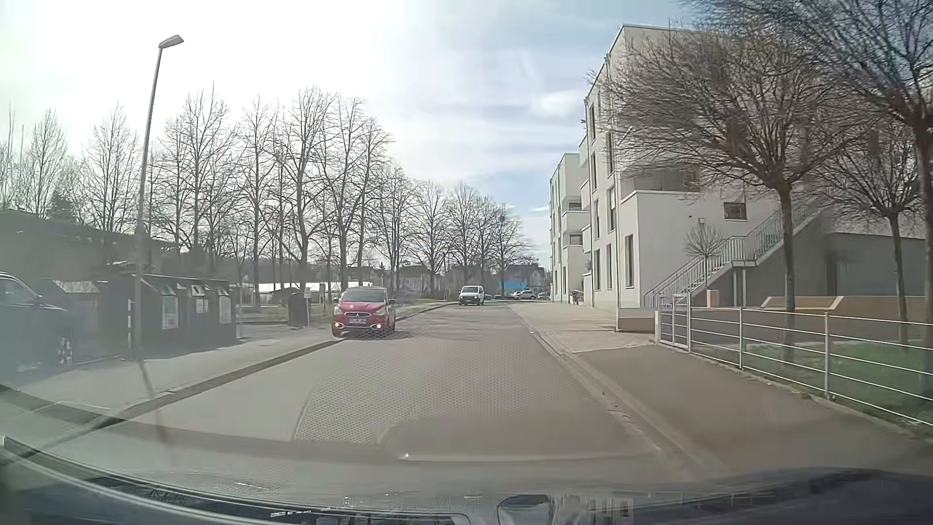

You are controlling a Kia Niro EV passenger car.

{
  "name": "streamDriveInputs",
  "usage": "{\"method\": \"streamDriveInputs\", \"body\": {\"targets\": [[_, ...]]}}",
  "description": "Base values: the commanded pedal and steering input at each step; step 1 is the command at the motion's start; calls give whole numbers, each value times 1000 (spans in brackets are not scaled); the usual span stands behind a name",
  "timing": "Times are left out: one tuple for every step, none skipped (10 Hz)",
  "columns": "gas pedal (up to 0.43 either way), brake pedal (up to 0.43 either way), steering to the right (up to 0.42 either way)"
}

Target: Follow the waypoints while adhering to traffic rules and regulations

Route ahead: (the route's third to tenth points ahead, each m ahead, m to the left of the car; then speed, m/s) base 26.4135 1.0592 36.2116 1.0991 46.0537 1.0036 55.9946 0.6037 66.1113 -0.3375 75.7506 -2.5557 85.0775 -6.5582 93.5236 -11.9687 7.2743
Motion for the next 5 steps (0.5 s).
{"method": "streamDriveInputs", "body": {"targets": [[98, 0, 1], [98, 0, 1], [98, 0, 3], [67, 0, 8], [47, 0, 13]]}}
